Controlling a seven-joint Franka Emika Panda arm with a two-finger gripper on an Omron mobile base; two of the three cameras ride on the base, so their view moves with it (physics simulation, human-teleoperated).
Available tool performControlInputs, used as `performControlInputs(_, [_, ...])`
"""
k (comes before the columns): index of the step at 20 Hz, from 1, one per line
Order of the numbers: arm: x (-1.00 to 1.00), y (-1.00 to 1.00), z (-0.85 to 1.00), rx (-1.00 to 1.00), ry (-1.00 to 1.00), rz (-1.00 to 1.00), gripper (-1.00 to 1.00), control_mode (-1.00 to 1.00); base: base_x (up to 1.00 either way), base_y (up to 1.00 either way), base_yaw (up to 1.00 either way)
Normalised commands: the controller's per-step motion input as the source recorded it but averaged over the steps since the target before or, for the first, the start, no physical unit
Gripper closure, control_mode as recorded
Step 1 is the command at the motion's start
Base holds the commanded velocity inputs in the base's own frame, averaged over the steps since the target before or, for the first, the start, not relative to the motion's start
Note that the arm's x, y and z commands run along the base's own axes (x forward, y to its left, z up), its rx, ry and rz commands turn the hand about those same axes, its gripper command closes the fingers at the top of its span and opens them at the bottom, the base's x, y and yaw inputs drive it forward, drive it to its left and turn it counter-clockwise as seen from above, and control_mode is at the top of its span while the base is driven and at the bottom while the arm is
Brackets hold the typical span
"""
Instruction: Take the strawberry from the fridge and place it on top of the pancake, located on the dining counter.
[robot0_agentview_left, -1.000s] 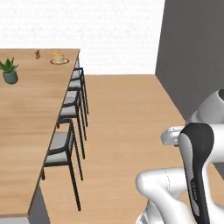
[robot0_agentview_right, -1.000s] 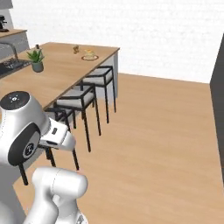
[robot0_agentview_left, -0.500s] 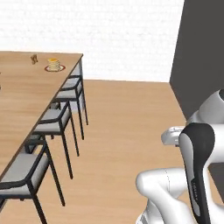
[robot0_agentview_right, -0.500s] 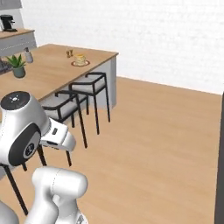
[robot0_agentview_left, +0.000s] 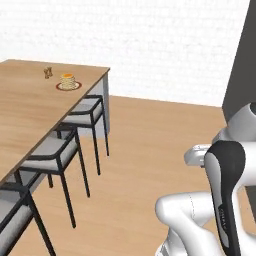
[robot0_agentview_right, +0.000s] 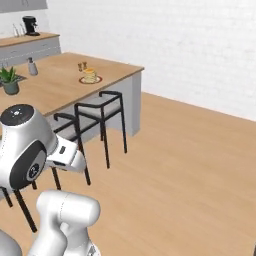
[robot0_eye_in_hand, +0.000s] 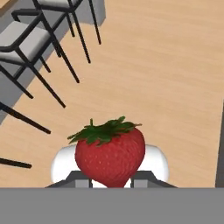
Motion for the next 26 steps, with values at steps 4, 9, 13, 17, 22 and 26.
performControlInputs(4, [0.0, 0.0, 0.0, 0.0, 0.0, 0.0, 1.0, 1.0, 1.0, -0.81, 0.34])
performControlInputs(9, [0.0, 0.0, 0.0, 0.0, 0.0, 0.0, 1.0, 1.0, 1.0, -0.62, 0.34])
performControlInputs(13, [0.0, 0.0, 0.0, 0.0, 0.0, 0.0, 1.0, 1.0, 1.0, -0.57, 0.36])
performControlInputs(17, [0.0, 0.0, 0.0, 0.0, 0.0, 0.0, 1.0, 1.0, 1.0, -0.58, 0.36])
performControlInputs(22, [0.0, 0.0, 0.0, 0.0, 0.0, 0.0, 1.0, 1.0, 0.99, -0.56, 0.36])
performControlInputs(26, [0.0, 0.0, 0.0, 0.0, 0.0, 0.0, 1.0, 1.0, 0.99, -0.54, 0.38])
